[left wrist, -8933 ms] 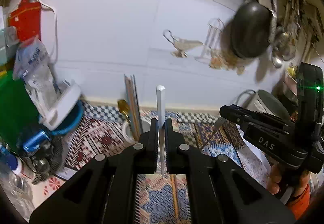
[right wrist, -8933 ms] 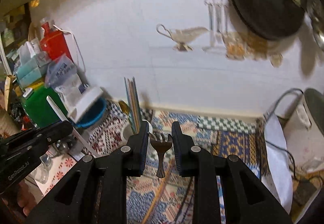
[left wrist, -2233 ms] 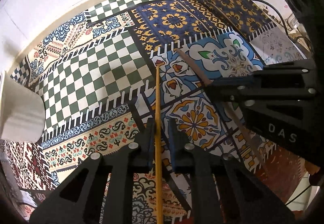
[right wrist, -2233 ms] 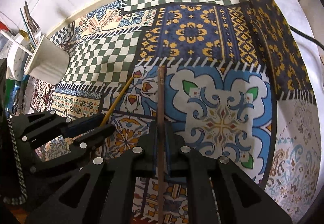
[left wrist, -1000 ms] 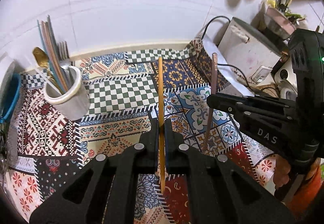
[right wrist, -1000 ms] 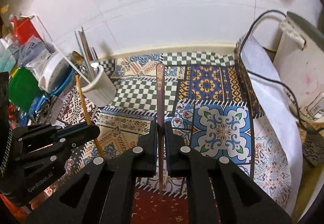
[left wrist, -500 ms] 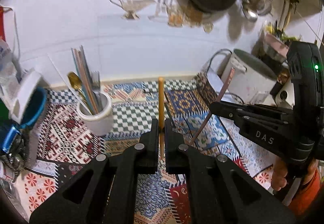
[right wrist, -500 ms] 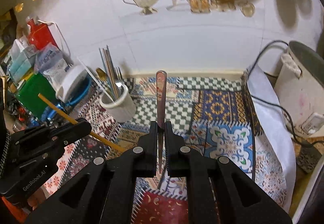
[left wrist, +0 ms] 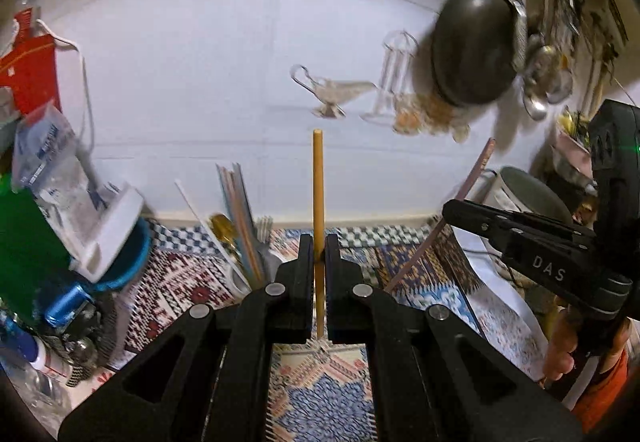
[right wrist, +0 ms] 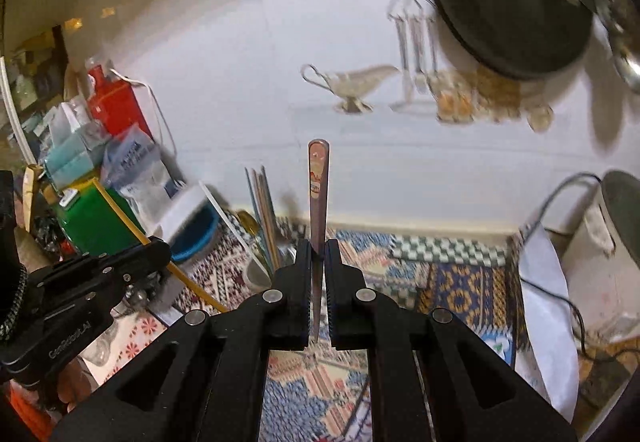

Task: Organize utensils
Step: 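Carry both chopsticks upright and lower them into the white cup, then open both tools to release the chopsticks into the cup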

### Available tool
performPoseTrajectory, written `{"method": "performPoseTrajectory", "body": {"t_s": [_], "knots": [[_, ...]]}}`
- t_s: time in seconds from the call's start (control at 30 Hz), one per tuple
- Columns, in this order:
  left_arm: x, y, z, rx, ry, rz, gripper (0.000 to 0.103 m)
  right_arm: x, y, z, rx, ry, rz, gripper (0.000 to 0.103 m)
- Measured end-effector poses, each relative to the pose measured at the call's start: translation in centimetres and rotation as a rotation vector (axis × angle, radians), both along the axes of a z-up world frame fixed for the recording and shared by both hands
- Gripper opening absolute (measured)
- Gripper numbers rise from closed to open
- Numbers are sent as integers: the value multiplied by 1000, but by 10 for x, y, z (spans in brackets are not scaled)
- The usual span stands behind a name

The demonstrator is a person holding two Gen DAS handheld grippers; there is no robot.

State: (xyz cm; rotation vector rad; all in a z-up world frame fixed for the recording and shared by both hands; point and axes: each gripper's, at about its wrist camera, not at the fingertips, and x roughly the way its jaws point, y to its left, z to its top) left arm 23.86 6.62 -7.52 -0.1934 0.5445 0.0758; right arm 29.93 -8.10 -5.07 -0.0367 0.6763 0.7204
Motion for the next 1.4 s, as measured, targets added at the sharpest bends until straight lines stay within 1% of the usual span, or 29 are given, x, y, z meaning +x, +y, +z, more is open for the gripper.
{"method": "performPoseTrajectory", "body": {"t_s": [0.17,0.33,0.5,0.6,0.8,0.97,1.17,1.27,1.4], "knots": [[6,25,15,-12,-29,54,3,10,22,11,18,-26,47,6],[14,44,26,-18,-54,100,3,20,44,15,33,-39,95,6],[25,58,31,-29,-64,126,3,32,65,13,39,-36,139,6],[36,65,28,-37,-57,135,3,40,77,6,32,-27,156,6],[60,73,7,-33,-3,155,3,54,100,-20,-26,5,184,6],[81,80,-25,-45,72,176,3,61,112,-45,-78,52,204,6],[95,87,-61,-66,159,201,3,67,123,-71,-140,99,225,6],[97,90,-71,-67,187,211,3,69,126,-80,-164,120,232,6],[98,90,-77,-72,221,213,3,68,128,-86,-186,140,245,6]]}}
